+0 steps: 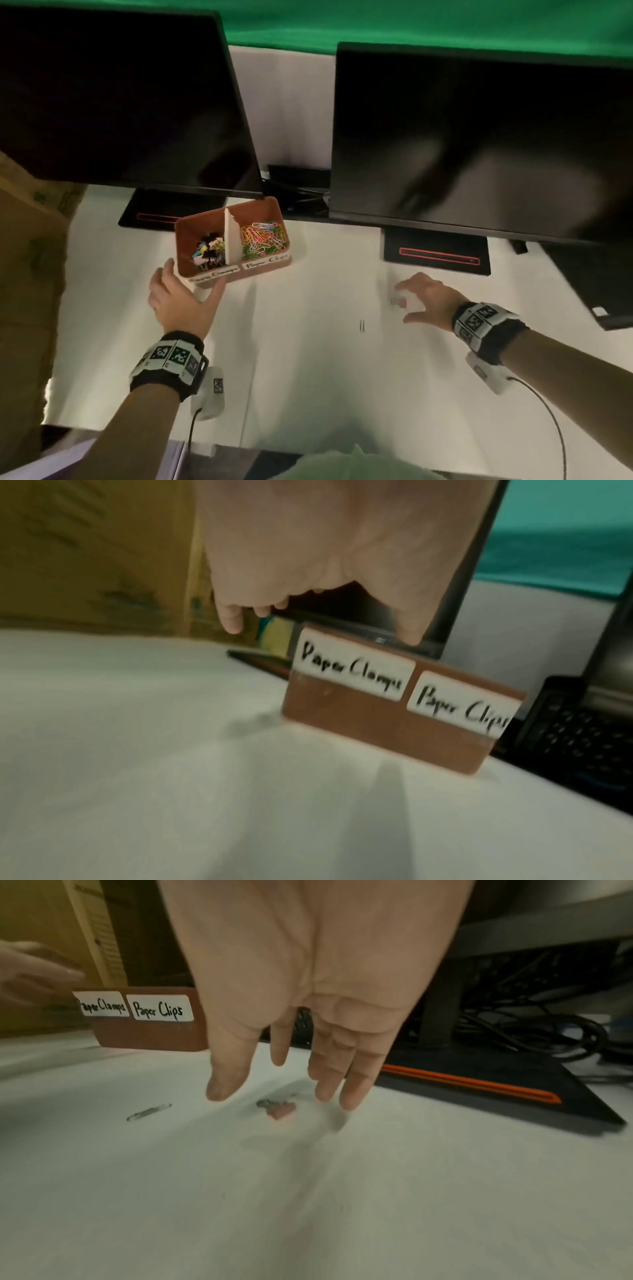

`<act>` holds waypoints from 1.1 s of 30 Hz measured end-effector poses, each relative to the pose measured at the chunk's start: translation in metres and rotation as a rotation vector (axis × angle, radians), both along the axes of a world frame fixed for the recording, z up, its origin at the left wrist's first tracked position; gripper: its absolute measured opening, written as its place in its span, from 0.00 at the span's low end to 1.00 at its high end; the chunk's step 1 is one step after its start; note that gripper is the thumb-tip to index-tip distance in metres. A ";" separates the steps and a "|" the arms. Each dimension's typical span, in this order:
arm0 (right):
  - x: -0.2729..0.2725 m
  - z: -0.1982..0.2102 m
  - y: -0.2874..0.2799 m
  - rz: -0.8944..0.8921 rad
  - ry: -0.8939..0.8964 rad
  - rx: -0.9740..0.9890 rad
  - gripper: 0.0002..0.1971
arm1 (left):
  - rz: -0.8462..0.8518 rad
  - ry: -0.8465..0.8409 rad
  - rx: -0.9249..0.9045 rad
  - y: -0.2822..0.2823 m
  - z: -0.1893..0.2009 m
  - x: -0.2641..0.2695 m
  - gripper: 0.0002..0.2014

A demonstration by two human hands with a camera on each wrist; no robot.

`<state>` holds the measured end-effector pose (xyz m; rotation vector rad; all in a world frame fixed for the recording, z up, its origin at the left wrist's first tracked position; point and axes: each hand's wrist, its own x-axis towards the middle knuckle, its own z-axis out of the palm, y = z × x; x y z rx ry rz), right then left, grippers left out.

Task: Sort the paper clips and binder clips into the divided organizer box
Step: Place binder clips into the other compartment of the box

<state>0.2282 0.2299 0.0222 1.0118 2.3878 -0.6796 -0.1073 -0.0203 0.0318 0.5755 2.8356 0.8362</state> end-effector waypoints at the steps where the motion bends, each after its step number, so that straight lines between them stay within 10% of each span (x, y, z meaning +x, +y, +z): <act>1: 0.004 -0.005 -0.001 -0.002 0.005 -0.008 0.29 | 0.033 -0.072 -0.071 -0.004 -0.010 0.005 0.48; 7: -0.008 -0.030 -0.008 -0.092 0.104 -0.003 0.18 | -0.049 -0.385 -0.595 -0.024 -0.057 0.022 0.59; 16: -0.044 -0.018 -0.009 0.083 0.133 -0.007 0.10 | -0.124 -0.511 -0.693 -0.024 -0.056 0.015 0.58; 28: -0.284 0.063 -0.070 0.275 0.734 -0.092 0.08 | -0.146 -0.595 -0.734 -0.021 -0.050 0.008 0.58; 33: -0.273 0.050 -0.069 0.247 0.658 -0.066 0.12 | -0.149 -0.603 -0.735 -0.021 -0.050 0.005 0.58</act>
